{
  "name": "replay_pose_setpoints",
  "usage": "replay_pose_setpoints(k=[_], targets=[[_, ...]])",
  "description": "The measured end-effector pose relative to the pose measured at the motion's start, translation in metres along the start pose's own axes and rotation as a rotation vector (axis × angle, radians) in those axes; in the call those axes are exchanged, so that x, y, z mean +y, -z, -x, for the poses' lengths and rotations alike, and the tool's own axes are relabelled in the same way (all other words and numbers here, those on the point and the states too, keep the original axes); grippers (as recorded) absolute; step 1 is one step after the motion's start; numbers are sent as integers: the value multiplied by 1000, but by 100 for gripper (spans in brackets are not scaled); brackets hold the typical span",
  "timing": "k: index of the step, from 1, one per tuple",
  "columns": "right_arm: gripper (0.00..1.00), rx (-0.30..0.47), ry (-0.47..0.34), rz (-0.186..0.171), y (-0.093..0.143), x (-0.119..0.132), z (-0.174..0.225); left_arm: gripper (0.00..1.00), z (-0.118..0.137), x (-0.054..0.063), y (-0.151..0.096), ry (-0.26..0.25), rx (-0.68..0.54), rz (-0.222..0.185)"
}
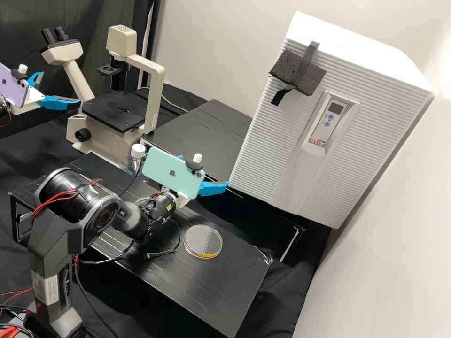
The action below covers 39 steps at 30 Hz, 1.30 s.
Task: Close the petri dish lid.
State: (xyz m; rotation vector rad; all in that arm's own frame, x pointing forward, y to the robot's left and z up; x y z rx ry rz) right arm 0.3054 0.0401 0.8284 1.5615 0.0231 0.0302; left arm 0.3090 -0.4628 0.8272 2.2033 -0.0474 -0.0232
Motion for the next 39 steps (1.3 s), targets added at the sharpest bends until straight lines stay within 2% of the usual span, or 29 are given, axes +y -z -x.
replay_pose_setpoints(k=[9, 13, 18, 25, 28, 34, 39], targets=[[100, 0, 0, 0, 0, 0, 0, 100, 0, 0, 0, 0, 0, 0], [100, -10, -8, 0, -3, 2, 13, 100, 0, 0, 0, 0, 0, 0], [100, 1, -90, 1, -5, 16, 44, 100, 0, 0, 0, 0, 0, 0], [100, 17, -199, -16, -12, 31, 84, 100, 0, 0, 0, 0, 0, 0], [100, 1, -210, -17, -18, 31, 94, 100, 0, 0, 0, 0, 0, 0], [100, -95, -228, -9, -39, 32, 112, 100, 0, 0, 0, 0, 0, 0], [100, -140, -248, -8, -51, 32, 118, 100, 0, 0, 0, 0, 0, 0]])
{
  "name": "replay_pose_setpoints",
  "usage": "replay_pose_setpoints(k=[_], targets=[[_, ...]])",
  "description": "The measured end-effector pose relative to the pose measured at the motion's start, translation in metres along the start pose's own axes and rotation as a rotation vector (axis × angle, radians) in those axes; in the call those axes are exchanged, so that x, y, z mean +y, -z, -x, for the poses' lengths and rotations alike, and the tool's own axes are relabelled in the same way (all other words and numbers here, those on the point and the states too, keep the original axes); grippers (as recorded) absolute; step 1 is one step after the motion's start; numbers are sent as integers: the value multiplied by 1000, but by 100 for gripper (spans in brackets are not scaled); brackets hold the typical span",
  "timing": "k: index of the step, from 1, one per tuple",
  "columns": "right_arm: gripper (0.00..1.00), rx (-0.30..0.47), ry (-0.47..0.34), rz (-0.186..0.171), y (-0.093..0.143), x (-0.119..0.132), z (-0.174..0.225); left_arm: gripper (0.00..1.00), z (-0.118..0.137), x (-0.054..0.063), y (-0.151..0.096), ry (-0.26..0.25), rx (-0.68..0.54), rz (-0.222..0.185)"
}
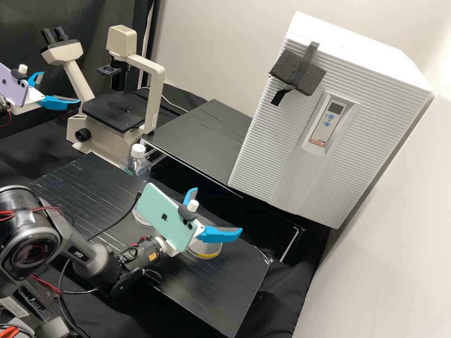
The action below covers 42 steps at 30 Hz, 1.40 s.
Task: Close the petri dish lid.
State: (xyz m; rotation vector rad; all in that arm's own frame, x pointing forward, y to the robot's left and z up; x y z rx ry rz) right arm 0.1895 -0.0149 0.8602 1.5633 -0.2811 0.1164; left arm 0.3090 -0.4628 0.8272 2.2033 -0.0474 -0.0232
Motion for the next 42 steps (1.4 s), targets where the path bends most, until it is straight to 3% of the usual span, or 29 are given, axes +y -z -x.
replay_pose_setpoints(k=[9, 19, 35, 42], targets=[[100, -60, 58, 3, -14, -11, 7, 100, 0, 0, 0, 0, 0, 0], [100, -34, 67, 20, -19, -13, 9, 100, 0, 0, 0, 0, 0, 0], [100, -28, 21, 23, -16, -3, 18, 100, 0, 0, 0, 0, 0, 0], [100, -59, 6, 18, -22, -1, 22, 100, 0, 0, 0, 0, 0, 0]])
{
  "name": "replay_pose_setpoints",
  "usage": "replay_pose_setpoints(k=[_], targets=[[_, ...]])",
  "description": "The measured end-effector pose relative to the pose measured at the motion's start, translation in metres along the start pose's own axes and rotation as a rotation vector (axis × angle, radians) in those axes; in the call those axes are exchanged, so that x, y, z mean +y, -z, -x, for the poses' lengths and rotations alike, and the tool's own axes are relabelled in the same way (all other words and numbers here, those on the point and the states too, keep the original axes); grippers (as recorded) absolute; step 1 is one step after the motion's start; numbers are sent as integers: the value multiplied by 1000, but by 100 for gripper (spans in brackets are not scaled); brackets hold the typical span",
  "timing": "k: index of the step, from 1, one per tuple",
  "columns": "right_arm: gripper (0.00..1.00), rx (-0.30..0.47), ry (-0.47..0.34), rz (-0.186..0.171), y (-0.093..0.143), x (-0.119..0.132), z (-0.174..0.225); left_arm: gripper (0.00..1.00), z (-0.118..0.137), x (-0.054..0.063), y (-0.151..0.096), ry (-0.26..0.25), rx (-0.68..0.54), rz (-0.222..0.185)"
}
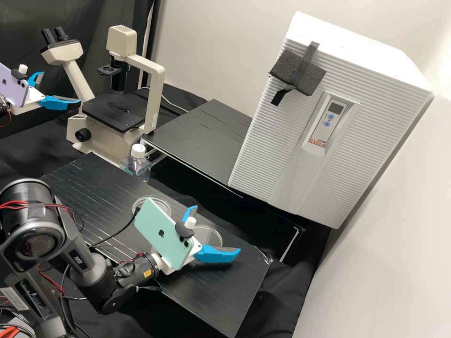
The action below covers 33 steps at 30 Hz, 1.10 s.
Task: Close the petri dish lid.
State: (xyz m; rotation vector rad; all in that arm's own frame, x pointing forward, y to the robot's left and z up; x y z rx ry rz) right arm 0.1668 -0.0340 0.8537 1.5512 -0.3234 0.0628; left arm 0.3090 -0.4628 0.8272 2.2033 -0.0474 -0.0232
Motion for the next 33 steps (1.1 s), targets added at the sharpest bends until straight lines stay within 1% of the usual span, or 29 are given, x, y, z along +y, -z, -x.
replay_pose_setpoints(k=[4, 23, 24, 28, 33], targets=[[100, -14, 12, 2, -3, -1, 1, 100, 0, 0, 0, 0, 0, 0], [100, 12, 41, 20, -4, -1, 2, 100, 0, 0, 0, 0, 0, 0], [100, 16, 47, 17, -3, -1, 2, 100, 0, 0, 0, 0, 0, 0], [100, 30, 67, -13, -3, -2, 3, 100, 0, 0, 0, 0, 0, 0], [100, 40, 79, -13, -2, -3, 3, 100, 0, 0, 0, 0, 0, 0]])
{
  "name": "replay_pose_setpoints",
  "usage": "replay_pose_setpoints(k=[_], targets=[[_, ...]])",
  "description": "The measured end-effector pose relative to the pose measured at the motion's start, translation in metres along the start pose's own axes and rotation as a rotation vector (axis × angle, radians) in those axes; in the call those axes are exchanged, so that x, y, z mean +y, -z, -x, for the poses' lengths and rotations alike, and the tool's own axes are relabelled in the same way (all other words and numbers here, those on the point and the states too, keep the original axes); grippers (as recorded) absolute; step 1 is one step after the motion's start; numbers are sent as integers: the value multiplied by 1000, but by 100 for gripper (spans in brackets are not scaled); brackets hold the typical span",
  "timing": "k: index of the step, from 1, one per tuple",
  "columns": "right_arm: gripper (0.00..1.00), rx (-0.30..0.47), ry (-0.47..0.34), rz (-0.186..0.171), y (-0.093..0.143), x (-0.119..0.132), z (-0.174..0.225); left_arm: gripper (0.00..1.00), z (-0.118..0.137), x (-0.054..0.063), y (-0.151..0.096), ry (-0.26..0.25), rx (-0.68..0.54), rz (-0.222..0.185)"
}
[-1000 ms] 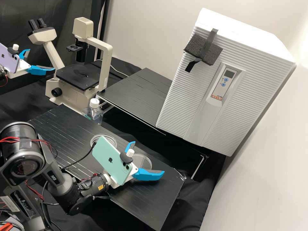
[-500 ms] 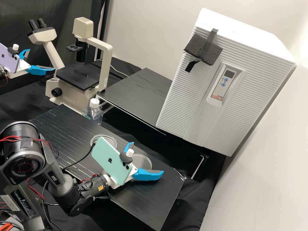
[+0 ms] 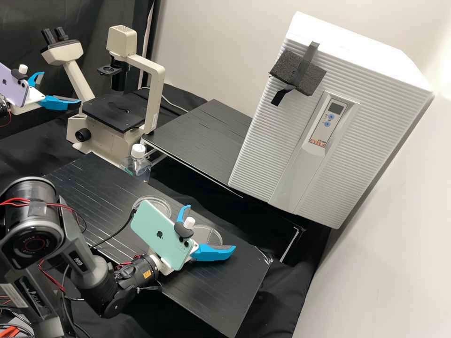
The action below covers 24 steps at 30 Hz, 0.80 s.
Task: Close the petri dish lid.
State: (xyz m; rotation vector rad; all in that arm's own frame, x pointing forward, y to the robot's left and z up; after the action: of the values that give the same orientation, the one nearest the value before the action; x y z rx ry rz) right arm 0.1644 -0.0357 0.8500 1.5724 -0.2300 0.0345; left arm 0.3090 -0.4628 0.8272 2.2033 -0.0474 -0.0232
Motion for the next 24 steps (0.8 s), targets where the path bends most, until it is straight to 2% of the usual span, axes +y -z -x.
replay_pose_setpoints(k=[12, 19, 24], targets=[[100, 7, -7, -1, -1, 0, -1, 100, 0, 0, 0, 0, 0, 0], [100, 4, -6, 55, -7, 4, 2, 100, 0, 0, 0, 0, 0, 0], [100, -5, 8, 76, -10, 6, 4, 100, 0, 0, 0, 0, 0, 0]])
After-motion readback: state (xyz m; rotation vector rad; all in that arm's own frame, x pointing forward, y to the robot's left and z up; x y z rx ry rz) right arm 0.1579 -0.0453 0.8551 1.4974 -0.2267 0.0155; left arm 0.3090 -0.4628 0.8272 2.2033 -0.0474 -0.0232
